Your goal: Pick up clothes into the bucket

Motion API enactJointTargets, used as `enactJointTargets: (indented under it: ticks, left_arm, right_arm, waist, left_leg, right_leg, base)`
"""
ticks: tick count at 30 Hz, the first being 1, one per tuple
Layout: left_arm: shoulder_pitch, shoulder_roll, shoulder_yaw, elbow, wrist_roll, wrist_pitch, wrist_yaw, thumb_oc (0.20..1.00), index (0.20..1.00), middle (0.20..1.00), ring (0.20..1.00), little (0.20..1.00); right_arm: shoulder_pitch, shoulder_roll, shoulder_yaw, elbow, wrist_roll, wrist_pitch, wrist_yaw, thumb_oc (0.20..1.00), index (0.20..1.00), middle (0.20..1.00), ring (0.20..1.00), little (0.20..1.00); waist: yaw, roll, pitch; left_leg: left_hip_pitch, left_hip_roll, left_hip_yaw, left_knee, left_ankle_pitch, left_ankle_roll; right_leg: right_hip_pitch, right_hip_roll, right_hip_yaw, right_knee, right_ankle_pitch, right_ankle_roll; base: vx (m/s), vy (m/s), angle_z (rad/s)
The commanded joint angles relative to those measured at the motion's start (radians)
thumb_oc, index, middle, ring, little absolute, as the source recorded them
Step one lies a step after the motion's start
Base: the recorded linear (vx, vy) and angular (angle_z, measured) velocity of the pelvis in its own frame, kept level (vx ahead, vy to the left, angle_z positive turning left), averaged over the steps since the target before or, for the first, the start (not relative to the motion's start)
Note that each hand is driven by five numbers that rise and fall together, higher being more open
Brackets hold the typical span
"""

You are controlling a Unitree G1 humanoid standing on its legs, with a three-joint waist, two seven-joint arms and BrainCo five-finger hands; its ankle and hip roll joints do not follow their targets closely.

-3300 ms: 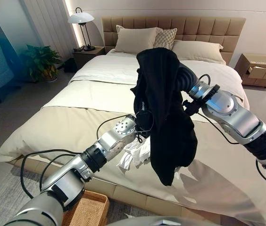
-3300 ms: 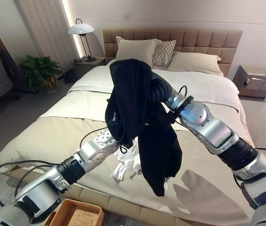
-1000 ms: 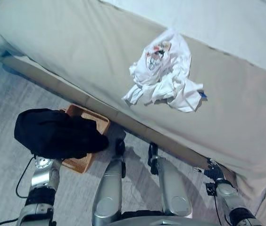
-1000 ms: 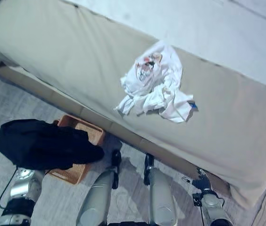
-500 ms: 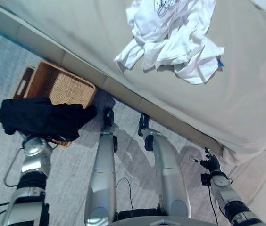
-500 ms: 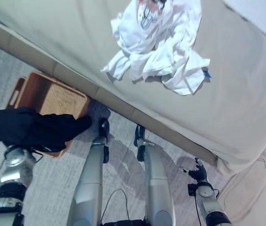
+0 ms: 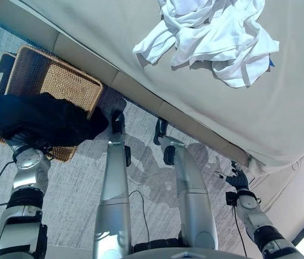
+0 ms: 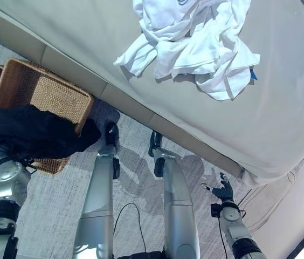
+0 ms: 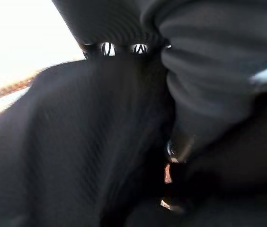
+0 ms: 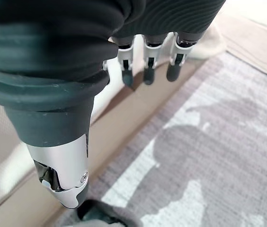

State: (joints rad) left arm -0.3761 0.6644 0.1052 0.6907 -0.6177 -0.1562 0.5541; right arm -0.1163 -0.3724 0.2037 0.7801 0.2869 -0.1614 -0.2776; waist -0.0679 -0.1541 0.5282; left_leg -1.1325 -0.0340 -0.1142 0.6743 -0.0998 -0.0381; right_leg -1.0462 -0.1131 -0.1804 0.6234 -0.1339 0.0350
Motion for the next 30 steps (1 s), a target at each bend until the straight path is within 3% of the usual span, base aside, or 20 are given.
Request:
enactJointTargets:
  ticks: [1,4,14,19,21,26,29,30]
  left_arm:
    - [0.022,0.030,0.059,0.016,-0.066,-0.014,0.044,1.000,1.000,1.000,1.000,1.000]
    - [0.018,0.018,0.066,0.024,-0.127,-0.004,0.043,1.000,1.000,1.000,1.000,1.000]
    - [0.058,0.024,0.099,0.065,-0.071,0.059,0.055,1.000,1.000,1.000,1.000,1.000]
    - [0.114,-0.038,0.130,-0.001,0.098,0.068,0.131,1.000,1.000,1.000,1.000,1.000]
    - [0.155,-0.086,0.089,-0.119,0.208,0.037,0.162,1.000,1.000,1.000,1.000,1.000]
    - [0.179,-0.184,-0.002,-0.170,0.250,-0.044,0.094,1.000,1.000,1.000,1.000,1.000]
    - [0.155,-0.207,-0.057,-0.086,0.231,-0.083,-0.015,1.000,1.000,1.000,1.000,1.000]
    - [0.167,-0.229,-0.076,-0.109,0.209,-0.098,-0.056,1.000,1.000,1.000,1.000,1.000]
  right_arm:
    - [0.057,-0.025,0.015,-0.037,0.037,0.020,-0.022,1.000,1.000,1.000,1.000,1.000]
    - [0.056,-0.036,0.026,-0.045,0.038,0.031,-0.014,1.000,1.000,1.000,1.000,1.000]
    - [0.060,-0.059,0.028,-0.075,0.036,0.041,0.004,1.000,1.000,1.000,1.000,1.000]
    - [0.066,-0.070,-0.018,-0.167,-0.023,0.005,-0.053,1.000,1.000,1.000,1.000,1.000]
    - [0.053,-0.084,-0.044,-0.240,-0.062,-0.030,-0.094,1.000,1.000,1.000,1.000,1.000]
    - [0.020,-0.106,-0.066,-0.353,-0.110,-0.075,-0.118,1.000,1.000,1.000,1.000,1.000]
    - [0.004,-0.122,-0.081,-0.448,-0.130,-0.101,-0.106,1.000,1.000,1.000,1.000,1.000]
    - [-0.002,-0.121,-0.088,-0.477,-0.138,-0.108,-0.100,1.000,1.000,1.000,1.000,1.000]
  waist:
    - [0.020,-0.045,-0.008]
    - [0.016,-0.044,-0.008]
    - [0.016,-0.030,-0.008]
    - [0.020,-0.012,-0.008]
    - [0.028,0.007,-0.008]
    - [0.044,0.058,-0.008]
    - [0.044,0.086,-0.008]
    - [0.044,0.098,-0.008]
  left_leg:
    - [0.018,-0.016,-0.014,0.028,-0.069,0.047]
    - [0.027,-0.015,-0.009,0.021,-0.070,0.048]
    - [0.068,-0.015,0.006,0.003,-0.064,0.049]
    - [0.135,-0.011,0.025,-0.050,-0.044,0.045]
    - [0.179,-0.014,0.031,-0.093,-0.026,0.042]
    - [0.298,-0.027,0.051,-0.197,0.013,0.038]
    - [0.384,-0.032,0.061,-0.268,0.041,0.031]
    - [0.395,-0.034,0.068,-0.303,0.085,0.033]
  right_leg:
    - [0.034,-0.048,0.002,-0.057,0.059,0.082]
    - [0.043,-0.045,0.005,-0.074,0.064,0.081]
    - [0.070,-0.042,0.019,-0.086,0.065,0.073]
    - [0.117,-0.043,0.028,-0.109,0.067,0.069]
    - [0.147,-0.048,0.034,-0.125,0.070,0.068]
    - [0.228,-0.052,0.049,-0.145,0.065,0.063]
    - [0.290,-0.055,0.058,-0.160,0.058,0.062]
    - [0.293,-0.057,0.051,-0.178,0.088,0.054]
  base:
    - [0.00,0.000,0.00]
    - [-0.01,0.045,-0.02]
    - [-0.01,0.013,-0.01]
    - [-0.02,-0.015,-0.06]
    - [-0.02,-0.023,-0.06]
    - [-0.02,-0.015,-0.03]
    - [-0.03,-0.018,-0.02]
    - [-0.07,-0.060,-0.02]
